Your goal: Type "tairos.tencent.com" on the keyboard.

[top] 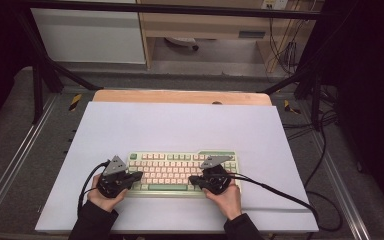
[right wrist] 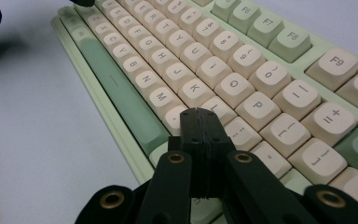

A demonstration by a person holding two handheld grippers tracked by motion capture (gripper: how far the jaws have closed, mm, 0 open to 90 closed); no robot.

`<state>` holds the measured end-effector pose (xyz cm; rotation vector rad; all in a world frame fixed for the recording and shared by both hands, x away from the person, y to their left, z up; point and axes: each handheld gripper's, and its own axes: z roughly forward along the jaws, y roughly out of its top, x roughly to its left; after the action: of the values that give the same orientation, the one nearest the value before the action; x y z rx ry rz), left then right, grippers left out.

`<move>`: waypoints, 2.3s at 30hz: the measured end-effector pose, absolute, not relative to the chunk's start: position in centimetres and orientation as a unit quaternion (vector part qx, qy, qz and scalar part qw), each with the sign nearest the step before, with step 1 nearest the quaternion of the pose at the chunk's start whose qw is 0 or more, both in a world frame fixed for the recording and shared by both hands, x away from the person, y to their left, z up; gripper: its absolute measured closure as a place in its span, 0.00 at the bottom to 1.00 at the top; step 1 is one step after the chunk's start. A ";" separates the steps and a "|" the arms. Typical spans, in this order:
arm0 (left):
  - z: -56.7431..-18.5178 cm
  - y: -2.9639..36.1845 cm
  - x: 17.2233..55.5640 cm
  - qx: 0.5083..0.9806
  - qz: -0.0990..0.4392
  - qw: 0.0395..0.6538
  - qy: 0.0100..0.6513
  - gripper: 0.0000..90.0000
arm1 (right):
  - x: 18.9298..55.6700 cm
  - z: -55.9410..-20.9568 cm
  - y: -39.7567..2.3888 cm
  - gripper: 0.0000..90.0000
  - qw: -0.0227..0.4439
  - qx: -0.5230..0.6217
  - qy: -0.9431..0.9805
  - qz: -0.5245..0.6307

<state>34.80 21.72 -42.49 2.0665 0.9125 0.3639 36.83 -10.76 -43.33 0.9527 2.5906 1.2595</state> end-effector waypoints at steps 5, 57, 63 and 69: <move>-42.5 21.6 34.8 0.822 0.144 0.415 0.362 1.00 | 36.8 -42.9 -11.0 1.00 0.058 0.311 0.851 0.419; -43.1 17.5 34.7 0.841 0.131 0.405 0.333 1.00 | 36.9 -41.8 -12.6 1.00 0.075 0.322 0.843 0.425; -43.3 17.4 34.8 0.843 0.130 0.404 0.332 1.00 | 36.9 -41.8 -12.6 1.00 0.075 0.323 0.842 0.425; -43.2 17.6 34.6 0.841 0.130 0.408 0.329 1.00 | 36.8 -41.7 -12.7 1.00 0.075 0.323 0.842 0.426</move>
<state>34.65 17.57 -43.16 2.1202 0.8292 0.3281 36.85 -12.65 -41.70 0.9698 2.5258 1.2784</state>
